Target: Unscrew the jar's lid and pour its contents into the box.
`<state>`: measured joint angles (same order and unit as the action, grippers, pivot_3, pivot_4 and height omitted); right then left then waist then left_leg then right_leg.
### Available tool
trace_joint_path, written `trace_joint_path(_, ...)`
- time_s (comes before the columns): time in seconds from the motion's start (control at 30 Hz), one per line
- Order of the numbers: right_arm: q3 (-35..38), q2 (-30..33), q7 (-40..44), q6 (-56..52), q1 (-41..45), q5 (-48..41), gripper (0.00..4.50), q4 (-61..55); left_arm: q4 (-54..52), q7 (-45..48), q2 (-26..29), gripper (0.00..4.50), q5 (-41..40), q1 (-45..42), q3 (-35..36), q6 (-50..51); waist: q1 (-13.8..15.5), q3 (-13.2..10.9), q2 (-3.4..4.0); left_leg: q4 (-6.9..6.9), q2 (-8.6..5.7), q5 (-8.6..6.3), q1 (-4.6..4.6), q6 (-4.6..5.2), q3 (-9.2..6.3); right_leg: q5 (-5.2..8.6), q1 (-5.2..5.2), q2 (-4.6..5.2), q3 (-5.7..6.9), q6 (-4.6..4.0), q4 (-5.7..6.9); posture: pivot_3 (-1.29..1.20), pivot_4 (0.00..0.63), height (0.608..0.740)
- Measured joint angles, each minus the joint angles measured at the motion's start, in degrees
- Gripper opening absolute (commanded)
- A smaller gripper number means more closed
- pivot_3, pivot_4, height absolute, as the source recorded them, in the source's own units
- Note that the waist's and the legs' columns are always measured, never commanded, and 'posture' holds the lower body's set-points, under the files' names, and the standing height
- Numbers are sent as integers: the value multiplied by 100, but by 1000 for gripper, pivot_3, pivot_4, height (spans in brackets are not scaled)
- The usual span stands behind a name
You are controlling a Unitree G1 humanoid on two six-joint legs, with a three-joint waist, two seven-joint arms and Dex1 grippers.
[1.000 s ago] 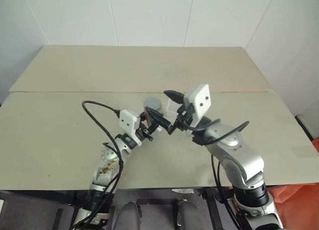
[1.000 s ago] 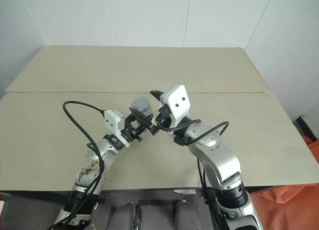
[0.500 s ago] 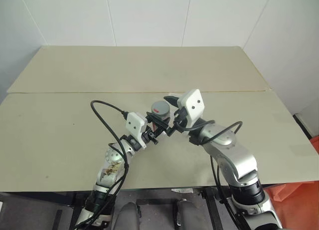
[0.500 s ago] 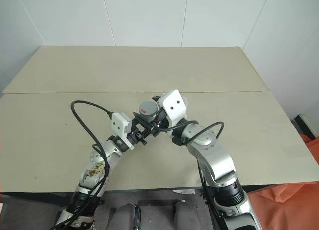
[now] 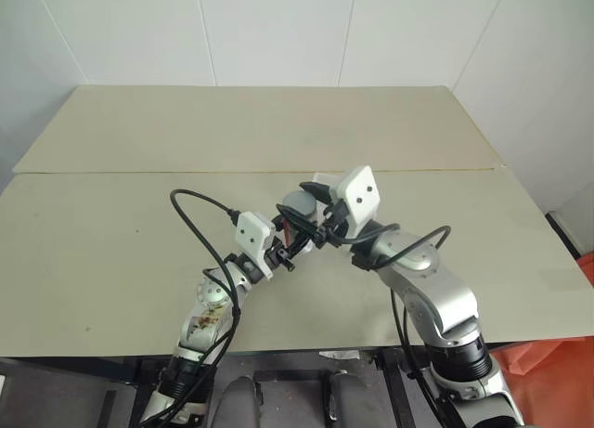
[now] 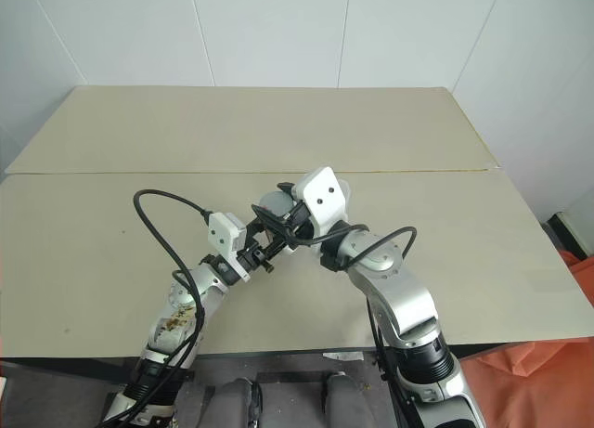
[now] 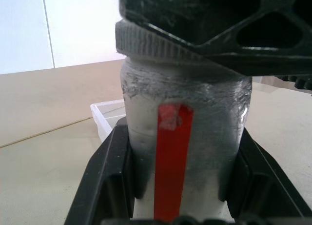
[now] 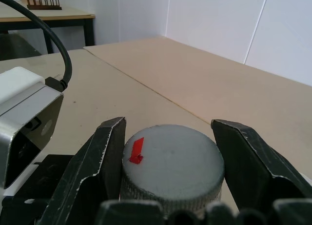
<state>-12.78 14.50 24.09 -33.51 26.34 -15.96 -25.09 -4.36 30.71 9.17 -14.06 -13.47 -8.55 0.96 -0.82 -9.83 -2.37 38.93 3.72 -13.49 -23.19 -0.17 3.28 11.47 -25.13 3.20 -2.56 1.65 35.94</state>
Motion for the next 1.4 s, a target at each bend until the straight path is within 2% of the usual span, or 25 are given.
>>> trace_joint_path(0.1, 56, 170, 340, -2, 14, -181, 2741, 10, -110, 146, 142, 1928, -8, 77, -19, 0, -1, 0, 0, -1, 0, 0, 0, 0, 0, 0, 0, 0, 0, 0, -1, 0, 150, 740)
trace_joint_path(0.2, 224, 570, 1093, -7, 178, -633, 2741, 122, -306, 394, 279, 1928, -125, 184, -59, 24, -2, 0, 0, -1, 0, 0, 0, 0, 1, 0, 0, 1, 0, 0, -4, 0, 150, 740)
trace_joint_path(0.33, 413, 1176, 2426, 148, 592, -1136, 2741, 551, -607, 699, 397, 1928, -326, 256, -147, 117, -1, -1, 0, -1, 1, 0, 2, 0, 0, 0, 1, 0, 1, 0, -3, 0, 150, 740)
trace_joint_path(0.47, 455, 1474, 3748, 349, 1165, -1437, 2741, 1365, -805, 898, 464, 1928, -447, 268, -208, 216, -20, -1, 1, -1, 2, 0, 4, 0, 1, 0, 1, -1, 0, 0, -2, 0, 150, 740)
trace_joint_path(0.63, 321, 1504, 5530, 835, 2080, -1461, 2741, 2804, -959, 970, 449, 1928, -562, 268, -288, 296, -23, -1, 1, -3, 3, 0, 6, 0, 0, 0, 1, -5, 0, -1, -2, 0, 150, 740)
trace_joint_path(0.77, 124, 1314, 6462, 1445, 2644, -1437, 2741, 3898, -1032, 973, 412, 1928, -567, 272, -326, 297, -17, -1, 2, -4, 3, 0, 4, 1, -1, 0, 0, -5, 1, -3, -1, 0, 150, 740)
trace_joint_path(0.93, -635, 1499, 6559, 2309, 3072, -1951, 2741, 4714, -1031, 878, 407, 1928, -500, 307, -293, 296, 9, -2, 3, -5, 2, 0, 0, 0, 2, 0, 0, 0, 1, -3, -6, 0, 150, 740)
trace_joint_path(1.0, -843, 1538, 6568, 2527, 3179, -2098, 3478, 4935, -1029, 826, 396, 1928, -463, 318, -292, 297, 8, -2, 3, -4, 2, 0, 0, 1, 3, 0, 0, 0, 0, -3, -7, 0, 150, 740)
trace_joint_path(1.1, -1108, 1573, 6570, 2757, 3356, -2205, 4327, 5250, -1033, 799, 369, 1928, -402, 320, -346, 298, 7, -2, 3, -5, 2, 0, 1, 1, 2, 0, -1, -1, 1, -4, -4, 0, 150, 740)
trace_joint_path(1.13, -1148, 1599, 6570, 2802, 3368, -2270, 4484, 5283, -1048, 800, 353, 1928, -402, 320, -388, 298, 12, -2, 3, -5, 3, 0, 0, 0, 1, 1, -1, -1, 2, -4, -4, 0, 150, 740)
trace_joint_path(1.4, -942, 2128, 6569, 2828, 3158, -2638, 4484, 4998, -1077, 808, 289, 1928, -398, 390, -444, 287, 28, -2, 3, -6, 2, 0, -1, 0, 0, 1, -1, 0, 2, -4, -5, 0, 150, 740)
